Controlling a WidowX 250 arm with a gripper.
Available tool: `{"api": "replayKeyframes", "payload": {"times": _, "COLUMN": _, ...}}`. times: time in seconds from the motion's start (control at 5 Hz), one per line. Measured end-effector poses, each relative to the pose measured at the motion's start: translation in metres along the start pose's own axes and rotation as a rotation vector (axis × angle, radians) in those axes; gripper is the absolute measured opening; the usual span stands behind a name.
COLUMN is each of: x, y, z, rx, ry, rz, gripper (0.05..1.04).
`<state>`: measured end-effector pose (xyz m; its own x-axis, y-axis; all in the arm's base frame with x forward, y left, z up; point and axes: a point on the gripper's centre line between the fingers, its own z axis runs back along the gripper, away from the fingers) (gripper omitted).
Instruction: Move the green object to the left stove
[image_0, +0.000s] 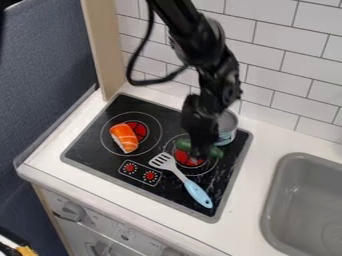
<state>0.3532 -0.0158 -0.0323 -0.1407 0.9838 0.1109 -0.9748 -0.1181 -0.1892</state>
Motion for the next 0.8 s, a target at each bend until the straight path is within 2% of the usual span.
{"api": "replayKeyframes", "payload": {"times": 0.2, "x": 0.021, "y": -0.012, "z": 0.017, "rx": -0.033, "ry": 0.007, "rz": 0.035, "gripper": 0.332}}
{"api": "replayKeyframes", "payload": {"times": 0.4, "x": 0.052, "y": -0.026, "z": 0.022, "rx": -0.025, "ry": -0.008, "rz": 0.059, "gripper": 0.332}}
{"api": "replayKeyframes", "payload": {"times": 0.6, "x": 0.08, "y": -0.036, "z": 0.014, "rx": 0.02, "ry": -0.054, "rz": 0.087, "gripper": 0.332}}
{"api": "replayKeyframes", "payload": {"times": 0.8, "x": 0.099, "y": -0.041, "z": -0.005, "rx": 0.073, "ry": -0.066, "rz": 0.133, "gripper": 0.332}}
